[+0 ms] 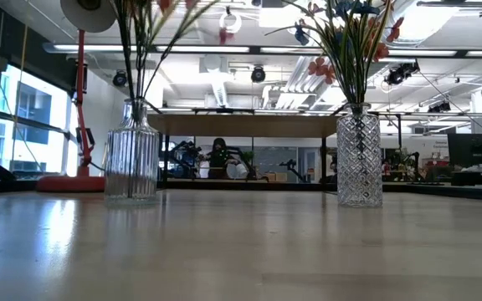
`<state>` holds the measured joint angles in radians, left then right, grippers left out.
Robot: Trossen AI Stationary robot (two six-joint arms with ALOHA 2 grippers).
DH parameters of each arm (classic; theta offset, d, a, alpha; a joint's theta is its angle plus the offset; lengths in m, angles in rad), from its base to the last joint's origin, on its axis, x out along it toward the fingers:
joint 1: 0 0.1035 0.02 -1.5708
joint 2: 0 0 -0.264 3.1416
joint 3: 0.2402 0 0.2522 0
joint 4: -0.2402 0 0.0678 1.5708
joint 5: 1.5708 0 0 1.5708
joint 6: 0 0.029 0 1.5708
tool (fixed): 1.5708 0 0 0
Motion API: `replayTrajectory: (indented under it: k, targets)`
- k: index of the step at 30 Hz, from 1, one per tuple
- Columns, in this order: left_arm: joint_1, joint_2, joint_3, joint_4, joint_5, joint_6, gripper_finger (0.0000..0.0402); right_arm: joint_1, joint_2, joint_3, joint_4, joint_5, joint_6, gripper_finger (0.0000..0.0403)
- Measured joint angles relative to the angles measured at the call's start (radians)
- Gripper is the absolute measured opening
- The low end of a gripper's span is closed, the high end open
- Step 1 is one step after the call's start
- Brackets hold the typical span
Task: Pick and place flowers into a vace then onto a shelf
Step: Put the purple flowers into the left transparent flower vase
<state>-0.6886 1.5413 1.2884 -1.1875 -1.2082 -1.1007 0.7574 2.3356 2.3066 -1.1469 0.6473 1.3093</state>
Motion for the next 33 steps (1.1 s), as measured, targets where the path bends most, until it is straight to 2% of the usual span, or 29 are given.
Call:
replayTrajectory:
  k: [5, 10, 15, 23, 27, 33]
  targets:
    - [0.013, 0.001, -0.086, 0.125, 0.091, 0.057, 0.0053, 0.0, 0.0, 0.0, 0.0, 0.0, 0.0, 0.0247]
    - [0.022, 0.001, -0.161, 0.246, 0.135, 0.109, 0.0054, 0.0, 0.0, 0.0, 0.0, 0.0, 0.0, 0.0247]
    - [0.022, 0.001, -0.176, 0.252, 0.128, 0.106, 0.007, 0.0, 0.0, 0.0, 0.005, 0.0, 0.0, 0.0247]
    - [0.041, 0.001, -0.176, 0.27, 0.108, 0.113, 0.0061, 0.0, -0.001, 0.0, 0.007, -0.001, 0.001, 0.0247]
    - [0.042, 0.001, -0.176, 0.32, 0.092, 0.183, 0.0065, 0.0, -0.001, 0.0, 0.032, 0.007, -0.007, 0.0247]
    - [0.041, 0.001, -0.176, 0.359, 0.1, 0.266, 0.0062, -0.005, 0.041, 0.003, 0.098, 0.198, -0.179, 0.0247]
